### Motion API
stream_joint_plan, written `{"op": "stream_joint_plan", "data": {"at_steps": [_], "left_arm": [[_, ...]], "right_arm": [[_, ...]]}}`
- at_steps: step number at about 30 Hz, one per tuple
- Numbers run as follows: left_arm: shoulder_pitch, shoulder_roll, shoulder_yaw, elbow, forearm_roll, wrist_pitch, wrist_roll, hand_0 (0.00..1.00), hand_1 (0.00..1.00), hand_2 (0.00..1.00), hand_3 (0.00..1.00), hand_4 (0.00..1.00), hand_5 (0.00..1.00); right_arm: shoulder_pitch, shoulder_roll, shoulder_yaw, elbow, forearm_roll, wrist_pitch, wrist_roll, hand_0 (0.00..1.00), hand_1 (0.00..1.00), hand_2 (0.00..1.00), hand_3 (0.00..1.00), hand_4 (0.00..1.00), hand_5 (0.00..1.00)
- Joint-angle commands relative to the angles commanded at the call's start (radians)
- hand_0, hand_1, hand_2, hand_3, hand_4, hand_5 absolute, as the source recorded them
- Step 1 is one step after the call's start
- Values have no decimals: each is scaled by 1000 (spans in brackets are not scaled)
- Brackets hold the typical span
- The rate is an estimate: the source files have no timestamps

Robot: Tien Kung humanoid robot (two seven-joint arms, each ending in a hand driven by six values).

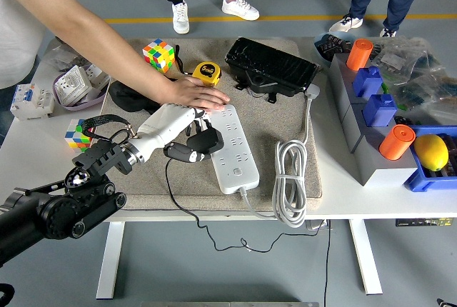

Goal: Put the plug near the board,insert it into the board,press the button,pull the plug out

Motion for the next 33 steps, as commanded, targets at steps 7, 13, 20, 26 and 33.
{"op": "stream_joint_plan", "data": {"at_steps": [7,13,20,26,33], "left_arm": [[1,4,-7,-2,0,-7,-4,265,343,410,539,813,2],[0,5,-4,-2,-5,-18,-9,266,345,412,539,813,2],[0,3,-2,2,-4,-21,-8,272,346,418,539,815,2],[1,3,-10,4,2,-37,8,325,458,526,564,826,2],[0,4,-27,2,15,-61,29,408,501,559,585,844,20]], "right_arm": [[-1,0,-1,0,0,0,0,598,591,547,546,776,292],[1,0,2,1,-1,0,1,599,591,547,546,776,292],[0,0,2,1,-1,0,1,600,591,547,546,778,293],[-1,0,2,1,-1,0,1,599,591,547,545,777,293],[0,1,4,1,-1,0,1,599,591,547,545,778,293]]}}
